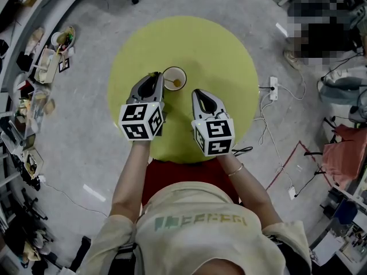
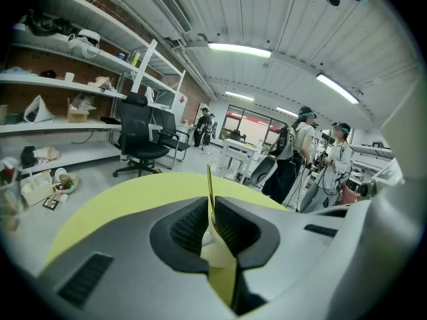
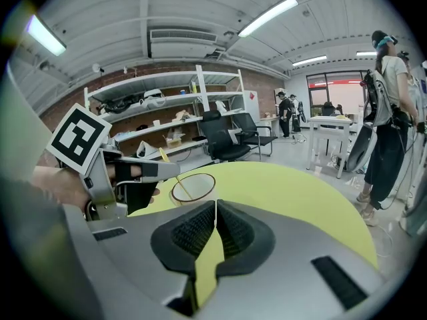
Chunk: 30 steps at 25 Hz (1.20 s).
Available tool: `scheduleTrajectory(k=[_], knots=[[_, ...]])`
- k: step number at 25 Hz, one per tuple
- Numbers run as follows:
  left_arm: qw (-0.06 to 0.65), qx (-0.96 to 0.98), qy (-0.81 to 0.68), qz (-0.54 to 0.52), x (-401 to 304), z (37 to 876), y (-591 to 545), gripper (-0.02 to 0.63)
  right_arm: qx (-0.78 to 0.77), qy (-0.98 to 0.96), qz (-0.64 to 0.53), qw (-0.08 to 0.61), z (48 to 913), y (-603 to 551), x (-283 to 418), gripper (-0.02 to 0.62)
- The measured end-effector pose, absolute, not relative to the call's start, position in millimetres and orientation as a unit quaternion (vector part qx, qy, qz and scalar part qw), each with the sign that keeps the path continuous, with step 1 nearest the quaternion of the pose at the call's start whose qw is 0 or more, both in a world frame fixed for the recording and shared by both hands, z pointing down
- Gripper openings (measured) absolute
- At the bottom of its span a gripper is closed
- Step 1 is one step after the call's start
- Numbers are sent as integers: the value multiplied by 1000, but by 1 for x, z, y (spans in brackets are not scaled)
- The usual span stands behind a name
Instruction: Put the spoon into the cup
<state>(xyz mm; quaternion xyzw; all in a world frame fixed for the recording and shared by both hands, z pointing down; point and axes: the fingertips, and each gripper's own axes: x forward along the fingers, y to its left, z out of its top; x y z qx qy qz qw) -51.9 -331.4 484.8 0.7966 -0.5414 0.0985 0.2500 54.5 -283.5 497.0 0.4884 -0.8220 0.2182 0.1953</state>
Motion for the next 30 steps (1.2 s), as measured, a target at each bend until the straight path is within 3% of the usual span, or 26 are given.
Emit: scheduleTrajectory(k=[13, 30], knots=[[262, 795, -538, 100, -52, 489, -323, 75, 488, -822, 216, 197, 496, -279, 55, 37], [274, 789, -540, 107, -59, 492, -292, 77, 494, -818, 218, 198, 495, -262, 58, 37]])
